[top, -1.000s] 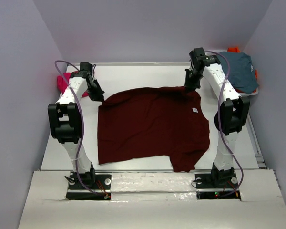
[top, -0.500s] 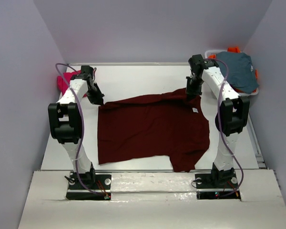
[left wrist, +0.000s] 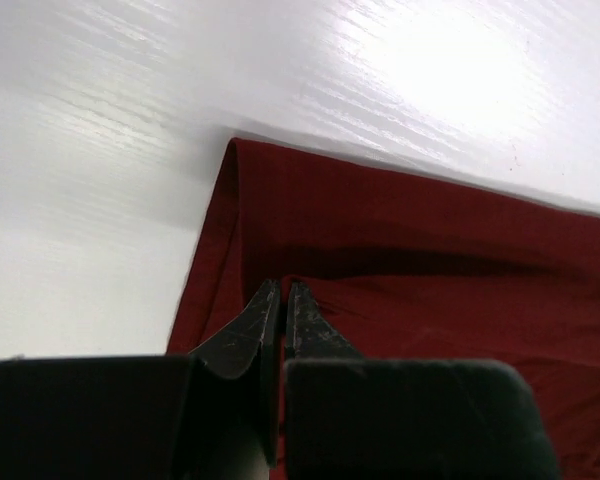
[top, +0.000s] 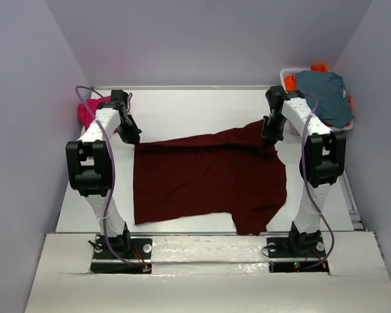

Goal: Fold and stack the t-shirts
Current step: Fold the tshirt

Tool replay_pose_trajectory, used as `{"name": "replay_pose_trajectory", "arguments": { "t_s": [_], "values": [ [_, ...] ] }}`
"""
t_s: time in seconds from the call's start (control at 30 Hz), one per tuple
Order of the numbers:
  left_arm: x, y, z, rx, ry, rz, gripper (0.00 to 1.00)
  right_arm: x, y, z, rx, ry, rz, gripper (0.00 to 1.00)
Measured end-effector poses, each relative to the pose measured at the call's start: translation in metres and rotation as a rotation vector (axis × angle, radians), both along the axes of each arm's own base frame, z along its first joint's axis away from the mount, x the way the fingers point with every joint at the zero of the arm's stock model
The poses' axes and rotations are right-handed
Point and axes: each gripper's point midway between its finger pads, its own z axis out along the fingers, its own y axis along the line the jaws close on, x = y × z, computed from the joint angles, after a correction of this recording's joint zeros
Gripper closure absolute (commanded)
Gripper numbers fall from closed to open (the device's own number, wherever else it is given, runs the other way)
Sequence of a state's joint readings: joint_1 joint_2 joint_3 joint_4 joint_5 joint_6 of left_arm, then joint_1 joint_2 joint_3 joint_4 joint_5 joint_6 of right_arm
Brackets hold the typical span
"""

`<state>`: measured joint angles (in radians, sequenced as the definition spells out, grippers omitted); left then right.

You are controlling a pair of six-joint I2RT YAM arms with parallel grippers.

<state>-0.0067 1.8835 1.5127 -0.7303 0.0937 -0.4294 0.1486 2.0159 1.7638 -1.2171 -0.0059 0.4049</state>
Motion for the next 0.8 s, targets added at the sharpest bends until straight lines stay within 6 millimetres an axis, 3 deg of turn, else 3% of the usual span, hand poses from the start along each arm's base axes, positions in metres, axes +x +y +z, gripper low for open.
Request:
{"name": "replay_pose_trajectory", "arguments": {
  "t_s": [0.17, 0.37, 0.4, 0.43, 0.53, 0.6, 0.7, 0.73, 0.8],
  "values": [
    [-0.005, 0.004, -0.006, 0.030, 0.017, 0.005, 0.94, 0.004, -0.014, 0.000, 0.003, -0.014, -0.046, 0.93],
    [-0.015, 0.005, -0.015, 0.042, 0.052, 0.002, 0.92, 0.006, -0.015, -0.001, 0.008, -0.017, -0.051, 0.93],
    [-0.015, 0.005, -0.015, 0.043, 0.054, 0.001, 0.88, 0.005, -0.014, -0.002, 0.014, -0.016, -0.050, 0.93],
    [-0.016, 0.005, -0.016, 0.043, 0.056, -0.002, 0.73, 0.005, -0.013, -0.003, 0.019, -0.014, -0.050, 0.93],
    [-0.017, 0.005, -0.016, 0.042, 0.057, -0.013, 0.50, 0.001, -0.010, -0.009, 0.037, 0.001, -0.047, 0.93],
    [-0.017, 0.005, -0.016, 0.042, 0.056, -0.020, 0.40, -0.001, -0.008, -0.011, 0.046, 0.009, -0.045, 0.93],
    [-0.016, 0.005, -0.016, 0.042, 0.055, -0.019, 0.35, -0.003, -0.007, -0.015, 0.057, 0.017, -0.037, 0.70],
    [-0.016, 0.005, -0.016, 0.041, 0.055, -0.020, 0.35, -0.004, -0.006, -0.015, 0.059, 0.018, -0.037, 0.54],
    [-0.016, 0.005, -0.016, 0.041, 0.055, -0.019, 0.35, -0.004, -0.005, -0.015, 0.066, 0.021, -0.030, 0.45]
  ]
}}
